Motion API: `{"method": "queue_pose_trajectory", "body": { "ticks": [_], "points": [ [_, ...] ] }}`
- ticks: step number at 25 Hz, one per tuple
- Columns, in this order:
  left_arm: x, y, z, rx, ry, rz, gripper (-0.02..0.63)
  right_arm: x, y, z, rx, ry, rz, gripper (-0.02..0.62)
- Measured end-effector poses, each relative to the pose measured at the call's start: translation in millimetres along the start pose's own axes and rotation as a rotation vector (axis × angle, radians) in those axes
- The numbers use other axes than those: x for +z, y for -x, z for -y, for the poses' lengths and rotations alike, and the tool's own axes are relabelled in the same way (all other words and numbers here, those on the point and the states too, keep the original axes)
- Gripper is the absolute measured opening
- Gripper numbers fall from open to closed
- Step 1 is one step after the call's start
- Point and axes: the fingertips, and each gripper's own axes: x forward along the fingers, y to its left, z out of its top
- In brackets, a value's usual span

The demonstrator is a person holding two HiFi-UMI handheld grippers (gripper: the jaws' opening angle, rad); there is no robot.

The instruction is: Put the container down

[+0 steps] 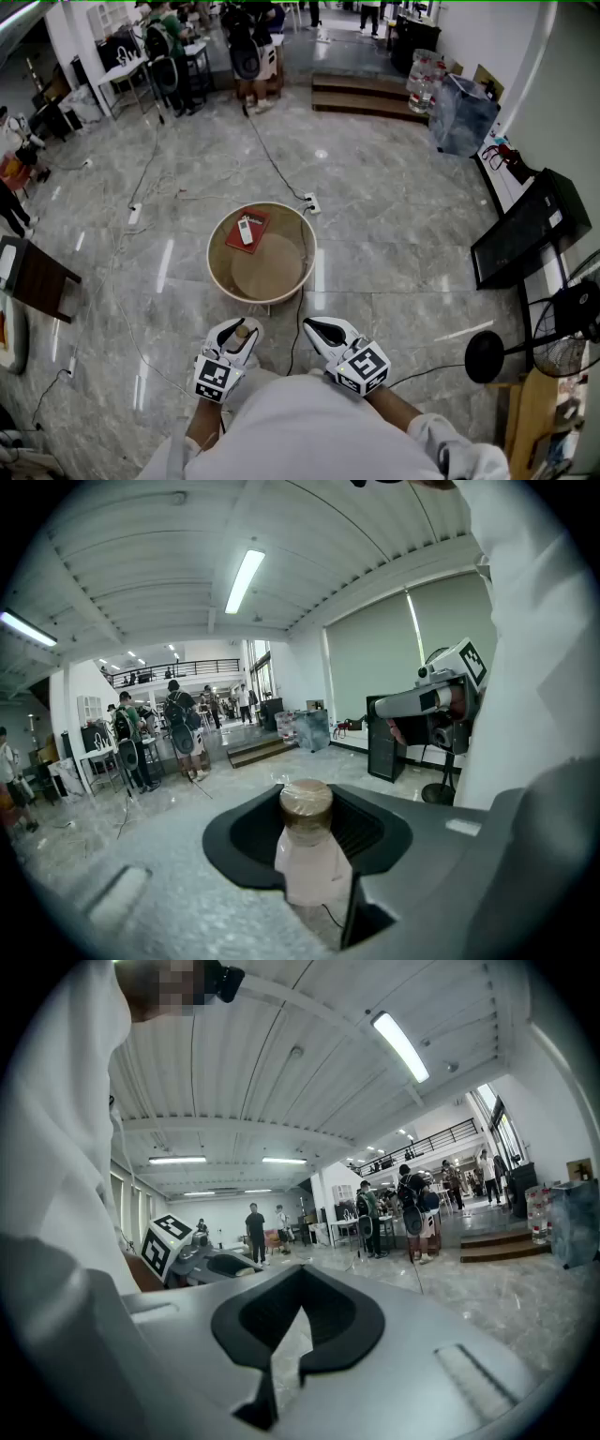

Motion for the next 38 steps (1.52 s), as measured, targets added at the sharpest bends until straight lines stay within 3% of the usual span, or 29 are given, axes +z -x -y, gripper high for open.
{"method": "queue_pose_trajectory", "body": {
  "ticks": [26,32,38],
  "points": [
    [15.4,-10.6,7.6,0.004,-0.003,0.002,0.144,13.2,7.3,8.7,-0.01,0.088,0.01,0.0],
    [23.5,-16.4,-0.1,0.012,0.028,-0.002,0.144,39.1,-1.5,9.1,-0.077,0.329,0.09,0.002],
    [49.3,-20.5,-13.5,0.035,0.043,0.046,0.144,51.6,-21.3,28.6,-0.105,0.345,0.141,0.002]
  ]
}}
